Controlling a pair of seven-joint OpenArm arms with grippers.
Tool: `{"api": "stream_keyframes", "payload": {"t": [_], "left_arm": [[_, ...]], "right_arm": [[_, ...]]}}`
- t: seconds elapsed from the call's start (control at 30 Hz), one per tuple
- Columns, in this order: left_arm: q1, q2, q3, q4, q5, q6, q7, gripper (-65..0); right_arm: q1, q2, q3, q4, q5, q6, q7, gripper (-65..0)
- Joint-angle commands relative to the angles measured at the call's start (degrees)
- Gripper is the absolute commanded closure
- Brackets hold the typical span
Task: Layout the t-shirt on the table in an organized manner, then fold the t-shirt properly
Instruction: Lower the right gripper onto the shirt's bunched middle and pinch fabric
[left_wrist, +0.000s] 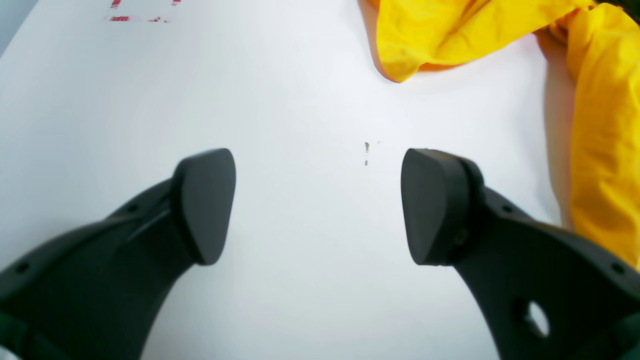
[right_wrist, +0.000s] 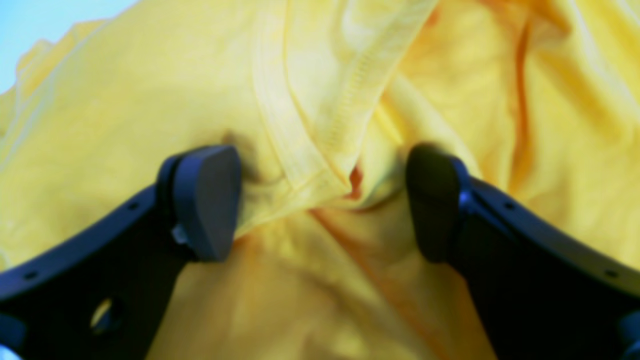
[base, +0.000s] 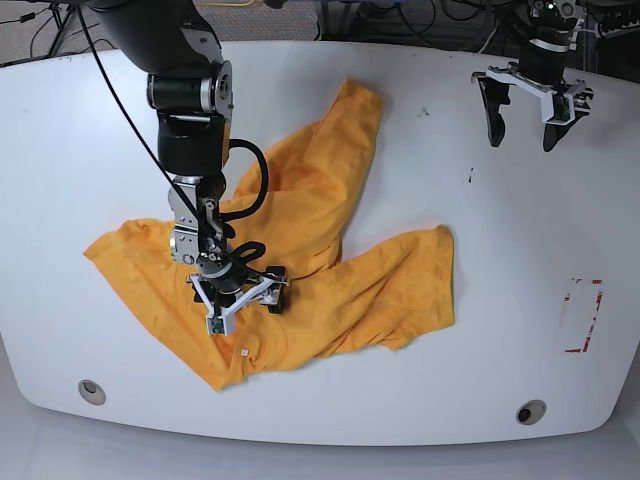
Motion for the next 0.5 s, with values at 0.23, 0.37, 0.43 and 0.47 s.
{"api": "stream_keyframes", "payload": {"t": [0.23,0.37,0.43,0.47], "left_arm": [[0.26,-0.25,0.01,0.92,-0.46,0.03,-1.60,-48.6],[0.26,-0.25,0.01,0.83,-0.46,0.03,-1.60,-48.6],[0.26,-0.25,0.01,0.83,-0.46,0.03,-1.60,-48.6],[0.26,-0.25,0.01,0.83,-0.46,0.03,-1.60,-48.6]], "right_arm": [[1.53,-0.10,0.01,0.78,0.48,0.02,0.66,-49.0],[1.53,-0.89,0.01,0.78,0.48,0.02,0.66,-40.1],[1.53,-0.97,0.01,0.87,0.48,0.02,0.66,-32.8],[1.53,-0.97,0.01,0.87,0.48,0.02,0.66,-30.3]]}}
